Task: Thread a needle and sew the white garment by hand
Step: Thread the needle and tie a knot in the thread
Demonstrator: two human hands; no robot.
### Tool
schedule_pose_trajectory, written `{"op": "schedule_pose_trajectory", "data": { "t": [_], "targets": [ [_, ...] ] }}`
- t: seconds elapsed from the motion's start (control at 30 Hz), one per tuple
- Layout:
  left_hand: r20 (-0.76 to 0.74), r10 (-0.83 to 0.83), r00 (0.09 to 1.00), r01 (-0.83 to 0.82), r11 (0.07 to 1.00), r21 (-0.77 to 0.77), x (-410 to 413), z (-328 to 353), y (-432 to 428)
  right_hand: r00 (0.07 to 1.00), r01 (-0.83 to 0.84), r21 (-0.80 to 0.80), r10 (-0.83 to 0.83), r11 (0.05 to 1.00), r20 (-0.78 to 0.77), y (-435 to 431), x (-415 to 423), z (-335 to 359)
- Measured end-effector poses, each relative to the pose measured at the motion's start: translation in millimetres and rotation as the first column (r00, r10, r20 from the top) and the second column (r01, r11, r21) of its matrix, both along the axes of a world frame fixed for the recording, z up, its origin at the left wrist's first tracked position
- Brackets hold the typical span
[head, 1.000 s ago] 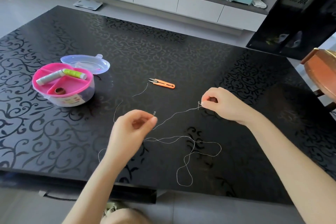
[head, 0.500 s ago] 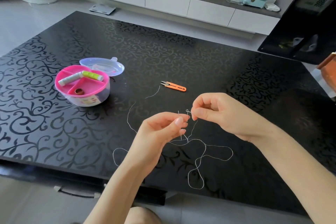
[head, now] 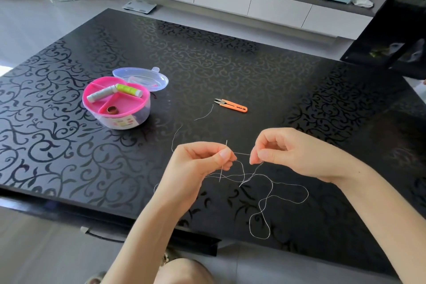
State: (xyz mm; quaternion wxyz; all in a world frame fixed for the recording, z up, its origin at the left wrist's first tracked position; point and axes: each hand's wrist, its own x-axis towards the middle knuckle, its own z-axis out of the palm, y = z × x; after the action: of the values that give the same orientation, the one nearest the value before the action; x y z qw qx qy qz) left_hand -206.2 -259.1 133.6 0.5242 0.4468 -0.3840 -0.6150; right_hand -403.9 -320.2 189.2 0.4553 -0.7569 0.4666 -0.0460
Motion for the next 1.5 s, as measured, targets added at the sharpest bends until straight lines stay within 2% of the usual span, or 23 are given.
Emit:
{"op": "schedule_pose_trajectory", "data": {
  "t": [0.07, 0.17, 0.23, 0.3, 0.37, 0.43, 0.7, 0.83, 0.97, 1.07, 1.27, 1.5],
  "targets": [
    [0.019, -0.004, 1.000, 0.004, 1.000, 0.007, 1, 1, 0, 0.998, 0.017, 0.043, -0.020, 0.999, 0.056, -2, 2, -7],
    [0.029, -0.009, 1.000, 0.009, 1.000, 0.011, 3, 2, 1, 0.929, 0.059, 0.169, -0.116, 0.984, 0.351, -1, 14, -17],
    [0.039, -0.017, 0.999, 0.017, 1.000, 0.016, 5, 1, 1, 0.889, -0.009, 0.236, -0.100, 0.972, 0.447, 2, 25, -24],
    [0.025, -0.007, 1.000, 0.006, 0.999, 0.036, 7, 1, 1, 0.924, -0.048, 0.162, -0.018, 0.986, 0.382, 5, 37, -27],
    [0.026, 0.035, 0.999, -0.037, 0.998, 0.057, 11, 0, 1, 0.944, -0.004, 0.011, 0.000, 1.000, 0.329, 5, 44, -33],
    [0.034, 0.085, 0.996, -0.087, 0.993, 0.082, 15, 0, 1, 0.941, 0.047, -0.098, -0.011, 0.994, 0.339, 2, 50, -38],
    [0.092, 0.173, 0.981, -0.186, 0.969, 0.163, 28, -6, -1, 0.908, 0.074, -0.084, -0.032, 0.994, 0.418, -8, 68, -58],
    [0.144, 0.205, 0.968, -0.228, 0.958, 0.173, 30, -10, -2, 0.914, 0.084, -0.098, -0.037, 0.992, 0.405, -9, 71, -64],
    [0.144, 0.253, 0.957, -0.278, 0.940, 0.196, 33, -15, -4, 0.915, 0.112, -0.053, -0.082, 0.992, 0.395, -11, 69, -73],
    [0.160, 0.298, 0.941, -0.328, 0.920, 0.214, 33, -18, -4, 0.868, 0.167, 0.053, -0.172, 0.985, 0.466, -12, 67, -76],
    [0.330, 0.318, 0.889, -0.394, 0.898, 0.195, 21, -28, 0, 0.768, 0.196, 0.264, -0.315, 0.944, 0.558, -10, 63, -83],
    [0.254, 0.283, 0.925, -0.342, 0.912, 0.227, 7, -36, 2, 0.716, 0.264, 0.287, -0.386, 0.921, 0.582, -2, 64, -106]
  ]
}}
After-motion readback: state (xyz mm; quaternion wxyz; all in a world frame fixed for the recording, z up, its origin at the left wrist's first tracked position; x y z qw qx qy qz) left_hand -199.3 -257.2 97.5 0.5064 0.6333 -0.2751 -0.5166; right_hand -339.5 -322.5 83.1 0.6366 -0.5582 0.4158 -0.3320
